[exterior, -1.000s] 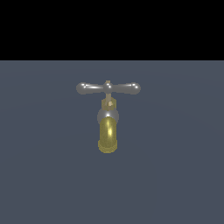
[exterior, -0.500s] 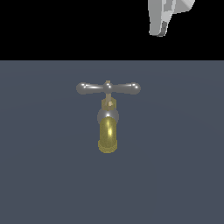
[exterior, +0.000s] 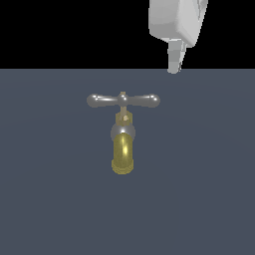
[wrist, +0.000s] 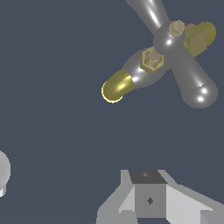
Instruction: Turn on the faucet by rotating a designated handle.
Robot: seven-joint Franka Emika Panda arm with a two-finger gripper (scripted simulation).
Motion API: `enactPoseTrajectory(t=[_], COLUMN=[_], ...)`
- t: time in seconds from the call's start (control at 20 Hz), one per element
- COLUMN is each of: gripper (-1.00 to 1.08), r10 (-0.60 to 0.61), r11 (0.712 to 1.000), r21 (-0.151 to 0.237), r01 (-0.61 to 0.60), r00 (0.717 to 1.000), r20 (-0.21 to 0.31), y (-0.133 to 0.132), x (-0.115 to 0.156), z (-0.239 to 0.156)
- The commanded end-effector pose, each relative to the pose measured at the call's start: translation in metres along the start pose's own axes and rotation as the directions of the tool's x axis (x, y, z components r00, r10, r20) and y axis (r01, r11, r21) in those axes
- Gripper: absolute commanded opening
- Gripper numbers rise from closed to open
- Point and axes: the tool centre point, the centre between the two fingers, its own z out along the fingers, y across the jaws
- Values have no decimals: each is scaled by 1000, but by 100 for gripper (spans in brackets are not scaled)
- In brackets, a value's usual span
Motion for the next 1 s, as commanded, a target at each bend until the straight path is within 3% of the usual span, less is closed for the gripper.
enactPoseTrajectory(t=[0.0, 0.35, 0.95], gripper=[-100, -100, -100], r10=[-57, -205, -405], r11=[998, 979, 914], r21=[0, 4, 11], r01=[57, 205, 404], r00=[998, 979, 915], r20=[1, 3, 1], y=[8, 28, 51], x=[3, 13, 34], z=[11, 41, 83])
